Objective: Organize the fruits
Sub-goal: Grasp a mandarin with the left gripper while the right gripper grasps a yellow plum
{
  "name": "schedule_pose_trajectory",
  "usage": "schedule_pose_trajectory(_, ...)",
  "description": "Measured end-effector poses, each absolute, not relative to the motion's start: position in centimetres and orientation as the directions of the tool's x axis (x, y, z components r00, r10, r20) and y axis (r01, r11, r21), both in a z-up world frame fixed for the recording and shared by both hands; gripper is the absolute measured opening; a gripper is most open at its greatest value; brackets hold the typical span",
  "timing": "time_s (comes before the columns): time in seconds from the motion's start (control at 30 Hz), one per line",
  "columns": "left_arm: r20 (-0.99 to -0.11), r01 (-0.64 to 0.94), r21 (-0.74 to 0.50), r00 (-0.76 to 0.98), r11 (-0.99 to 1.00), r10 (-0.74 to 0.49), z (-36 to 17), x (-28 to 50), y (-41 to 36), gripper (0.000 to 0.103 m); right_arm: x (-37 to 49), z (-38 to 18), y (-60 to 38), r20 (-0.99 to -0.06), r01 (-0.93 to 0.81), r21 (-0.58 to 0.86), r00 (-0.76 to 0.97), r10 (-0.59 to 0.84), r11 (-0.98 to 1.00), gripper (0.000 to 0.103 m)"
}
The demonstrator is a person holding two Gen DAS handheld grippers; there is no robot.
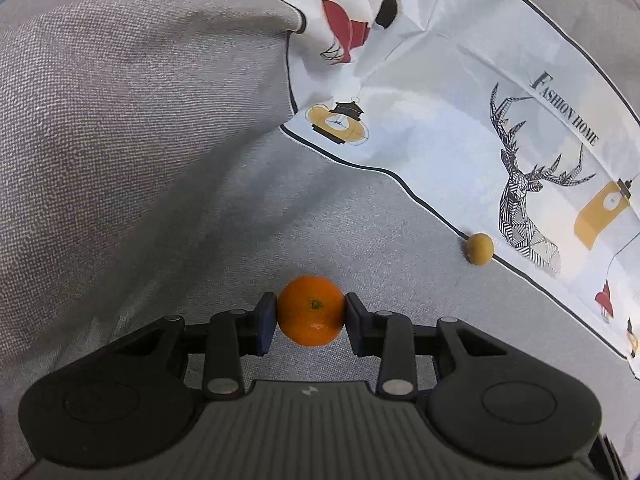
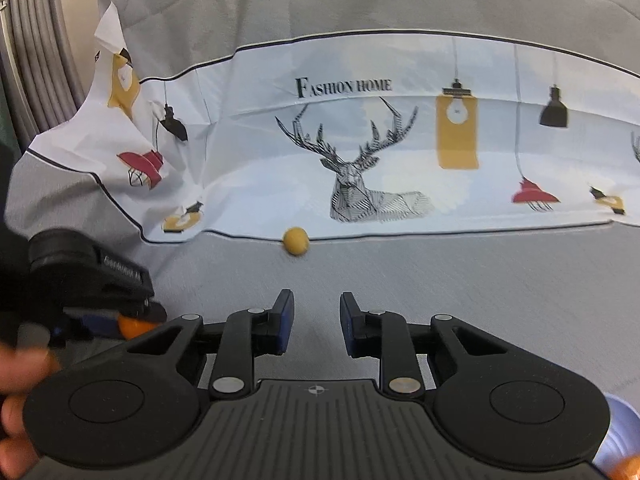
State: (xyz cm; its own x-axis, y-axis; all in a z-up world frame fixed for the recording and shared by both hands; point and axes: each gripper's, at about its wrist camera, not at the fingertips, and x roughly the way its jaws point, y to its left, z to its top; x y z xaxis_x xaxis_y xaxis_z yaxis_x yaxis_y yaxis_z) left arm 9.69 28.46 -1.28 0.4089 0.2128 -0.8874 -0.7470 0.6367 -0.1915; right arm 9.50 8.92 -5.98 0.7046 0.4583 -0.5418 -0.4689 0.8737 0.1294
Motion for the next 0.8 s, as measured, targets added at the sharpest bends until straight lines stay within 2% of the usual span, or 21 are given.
schedule_pose_trajectory(0.17, -0.89, -0.757, -0.208, 0.409, 0.619, 0.202, -1.2, 9.6, 29.0, 0.04, 12.1, -6.3, 12.2, -0.538, -0.507, 0.105, 0.695, 0.478, 0.856, 0.03)
schedule_pose_trajectory(0.27, -0.894, -0.765, -0.217, 0.405, 0.606, 0.192, -1.3, 9.4, 29.3, 0.04, 14.1, -7.0, 14.2, -0.543, -0.504, 0.102, 0.694, 0.473, 0.858, 0.04)
schedule_pose_trajectory(0.5, -0.893, -0.762, -0.235, 0.415, 0.604, 0.177, -1.1, 9.4, 29.4, 0.04, 18.2, -9.0, 18.1, -0.574, -0.499, 0.029, 0.701, 0.423, 0.866, 0.043)
schedule_pose_trajectory(0.6, -0.892, -0.759, -0.238, 0.417, 0.606, 0.172, -1.1, 9.5, 29.3, 0.04, 19.5, -10.1, 18.9, -0.602, -0.497, 0.002, 0.692, 0.398, 0.868, 0.042)
schedule_pose_trajectory(0.7, -0.892, -0.757, -0.236, 0.418, 0.609, 0.174, -1.0, 9.5, 29.3, 0.04, 19.8, -10.8, 19.2, -0.604, -0.514, -0.029, 0.692, 0.395, 0.857, 0.027)
schedule_pose_trajectory(0.8, -0.891, -0.755, -0.235, 0.42, 0.612, 0.176, -1.0, 9.5, 29.3, 0.04, 19.1, -10.3, 18.7, -0.588, -0.538, -0.04, 0.694, 0.416, 0.842, 0.027)
